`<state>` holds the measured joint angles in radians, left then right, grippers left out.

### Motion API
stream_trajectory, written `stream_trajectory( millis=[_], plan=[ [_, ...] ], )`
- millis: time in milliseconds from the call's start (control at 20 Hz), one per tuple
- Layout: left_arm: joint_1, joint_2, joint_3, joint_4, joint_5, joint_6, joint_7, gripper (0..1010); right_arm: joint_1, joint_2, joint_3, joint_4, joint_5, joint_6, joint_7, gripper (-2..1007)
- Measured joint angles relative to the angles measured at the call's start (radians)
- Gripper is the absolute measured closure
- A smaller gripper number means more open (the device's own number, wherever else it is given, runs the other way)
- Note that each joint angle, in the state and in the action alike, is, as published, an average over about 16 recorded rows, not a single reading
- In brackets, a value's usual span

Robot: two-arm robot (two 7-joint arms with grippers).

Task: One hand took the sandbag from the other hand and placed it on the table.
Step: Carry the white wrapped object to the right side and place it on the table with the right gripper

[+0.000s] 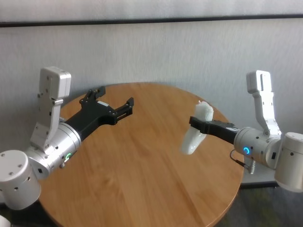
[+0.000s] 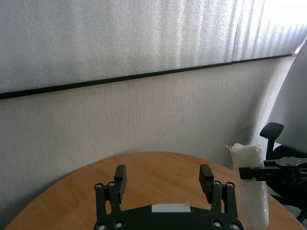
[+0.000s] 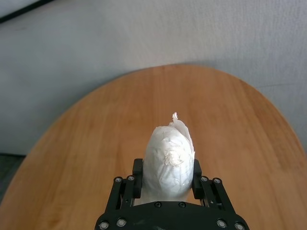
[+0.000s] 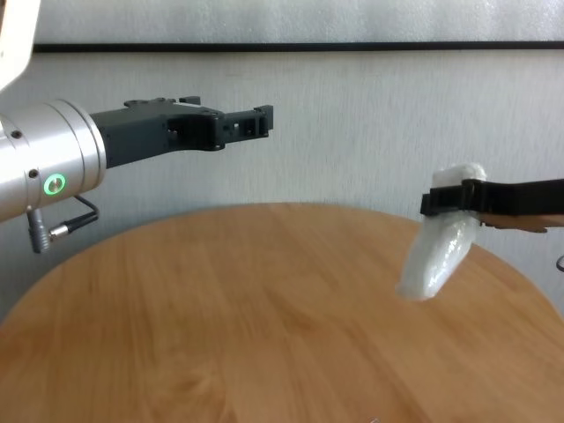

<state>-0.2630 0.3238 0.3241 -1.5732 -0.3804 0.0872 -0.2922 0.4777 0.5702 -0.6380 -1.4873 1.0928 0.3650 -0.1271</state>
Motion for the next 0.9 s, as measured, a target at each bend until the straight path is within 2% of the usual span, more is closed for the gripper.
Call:
stream_trajectory(
  millis=[350,900],
  plan=[
    [0.000,0.000,0.000,0.000,0.000,0.000,0.000,9,0.014,-0.009,0.006,0.031,-0.021,0.058,-0.051,440],
    [0.000,0.000,0.000,0.000,0.000,0.000,0.000,9,0.036,-0.023,0.009,0.080,-0.059,0.125,-0.090,440]
  ],
)
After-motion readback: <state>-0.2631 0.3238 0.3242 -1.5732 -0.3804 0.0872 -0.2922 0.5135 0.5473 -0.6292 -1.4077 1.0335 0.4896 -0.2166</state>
